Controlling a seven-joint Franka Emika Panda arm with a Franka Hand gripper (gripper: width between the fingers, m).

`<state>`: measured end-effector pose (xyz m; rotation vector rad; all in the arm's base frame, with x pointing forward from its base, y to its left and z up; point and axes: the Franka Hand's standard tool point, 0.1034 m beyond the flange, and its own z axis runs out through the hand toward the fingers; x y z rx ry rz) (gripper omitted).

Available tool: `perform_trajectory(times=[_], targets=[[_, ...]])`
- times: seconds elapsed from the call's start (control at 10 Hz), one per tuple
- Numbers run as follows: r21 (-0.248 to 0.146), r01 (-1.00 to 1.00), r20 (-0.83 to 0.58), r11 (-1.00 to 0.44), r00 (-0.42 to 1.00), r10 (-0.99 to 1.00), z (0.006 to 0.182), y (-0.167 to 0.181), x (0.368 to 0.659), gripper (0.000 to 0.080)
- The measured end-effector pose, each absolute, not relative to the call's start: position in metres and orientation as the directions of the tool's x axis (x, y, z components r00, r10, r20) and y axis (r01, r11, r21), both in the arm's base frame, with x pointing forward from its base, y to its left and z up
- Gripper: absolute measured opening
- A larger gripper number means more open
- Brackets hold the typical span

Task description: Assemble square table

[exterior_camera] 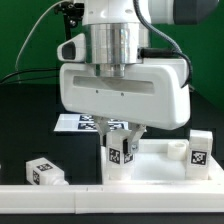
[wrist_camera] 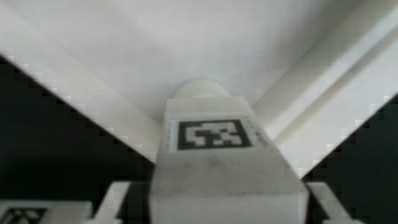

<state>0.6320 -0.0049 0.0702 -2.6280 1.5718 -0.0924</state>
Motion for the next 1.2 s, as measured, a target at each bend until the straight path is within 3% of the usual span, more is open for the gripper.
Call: perform_trajectory(times=[0.2,0.3,0.5,0.8,1.0,1.1,1.2], targets=[[-0.112,-0.989,-0.069,-0.094,0.102,-0.992,0.07,-0.006,0.634,0.0284],[-0.1,-0.989,-0.099,0.112,-0.102,-0.99,0.069,-0.004,0.634,0.0284],[-0.081,-0.955,-0.118,0.286,-0.276,-0.954,0.069,-0.005,0.634,0.0284],[-0.074,-0.939,-0.122,0.336,-0.326,-0.937,0.068,-0.005,0.634,0.0284],[-0.078,-0.942,-0.123,0.326,-0.315,-0.941,0.071,-0.003,0.635,0.053],[-0.095,-0.948,-0.138,0.304,-0.29,-0.947,0.087,0.002,0.636,0.0624],[-0.085,-0.951,-0.159,0.296,-0.281,-0.947,0.103,0.01,0.634,0.0624]])
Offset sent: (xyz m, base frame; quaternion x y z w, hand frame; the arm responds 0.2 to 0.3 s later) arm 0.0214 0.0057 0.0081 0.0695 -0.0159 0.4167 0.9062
